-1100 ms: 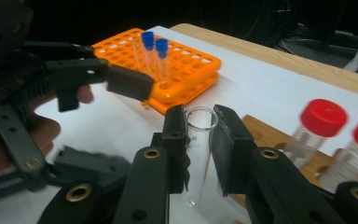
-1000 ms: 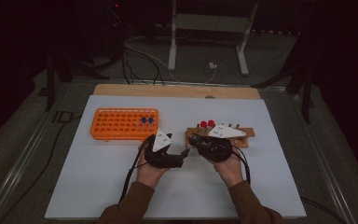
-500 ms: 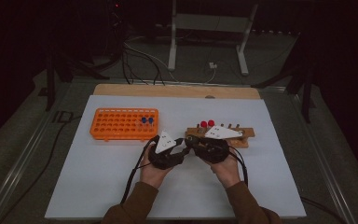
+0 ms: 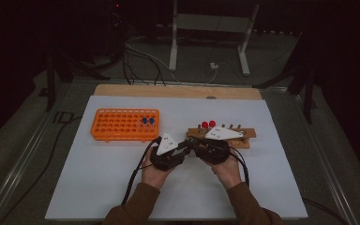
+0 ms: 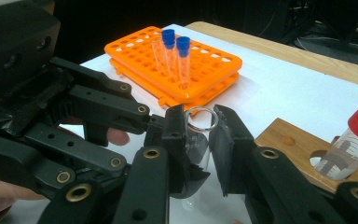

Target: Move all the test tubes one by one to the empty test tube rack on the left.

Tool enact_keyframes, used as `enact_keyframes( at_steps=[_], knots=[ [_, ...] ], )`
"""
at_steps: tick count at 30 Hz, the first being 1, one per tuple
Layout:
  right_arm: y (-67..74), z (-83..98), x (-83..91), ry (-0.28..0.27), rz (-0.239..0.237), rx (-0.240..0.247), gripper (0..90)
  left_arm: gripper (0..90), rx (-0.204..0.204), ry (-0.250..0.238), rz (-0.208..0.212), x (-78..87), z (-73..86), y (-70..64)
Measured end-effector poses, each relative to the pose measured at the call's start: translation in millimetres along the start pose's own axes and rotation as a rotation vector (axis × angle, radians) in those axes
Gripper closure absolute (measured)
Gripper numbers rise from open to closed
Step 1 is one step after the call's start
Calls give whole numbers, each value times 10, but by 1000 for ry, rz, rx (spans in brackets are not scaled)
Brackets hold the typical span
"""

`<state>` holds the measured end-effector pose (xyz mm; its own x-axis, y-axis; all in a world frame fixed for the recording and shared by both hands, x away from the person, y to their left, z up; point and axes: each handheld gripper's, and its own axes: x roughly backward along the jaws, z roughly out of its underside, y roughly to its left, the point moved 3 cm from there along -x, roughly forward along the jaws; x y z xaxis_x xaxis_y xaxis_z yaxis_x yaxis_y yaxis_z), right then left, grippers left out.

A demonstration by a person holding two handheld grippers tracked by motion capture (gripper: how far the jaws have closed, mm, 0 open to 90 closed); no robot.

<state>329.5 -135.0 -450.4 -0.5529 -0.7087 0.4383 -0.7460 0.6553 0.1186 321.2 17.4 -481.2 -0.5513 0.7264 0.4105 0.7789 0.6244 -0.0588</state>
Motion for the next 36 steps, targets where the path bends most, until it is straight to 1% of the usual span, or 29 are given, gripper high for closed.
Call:
enact_keyframes(
  at_steps=[2, 7, 14, 17, 20, 23, 28, 33, 36],
  knots=[
    [0, 0, 0, 1, 0, 1, 760, 749, -5, 0, 1, -2, 1, -6],
    [-6, -1, 4, 2, -2, 0, 747, 757, -2, 2, 4, -4, 2, 0],
    [-39, -19, 51, -22, -10, -8, 524, 757, 12, 8, -12, 17, 9, 54],
    [-65, -20, 69, -21, -12, -19, 425, 757, 16, 9, -18, 33, 7, 78],
    [-83, -10, 80, -17, 1, -19, 351, 757, 24, 7, -26, 48, 6, 100],
    [-94, 1, 89, -17, 27, -14, 260, 757, 26, 7, -33, 71, 5, 125],
    [-125, 24, 104, -15, 52, -17, 170, 758, 34, 0, -42, 107, 5, 154],
    [-156, 50, 137, -19, 66, -19, 146, 758, 38, -1, -51, 153, 7, 190],
    [-180, 68, 163, -19, 78, -24, 105, 758, 42, -2, -59, 186, 9, 216]
  ],
)
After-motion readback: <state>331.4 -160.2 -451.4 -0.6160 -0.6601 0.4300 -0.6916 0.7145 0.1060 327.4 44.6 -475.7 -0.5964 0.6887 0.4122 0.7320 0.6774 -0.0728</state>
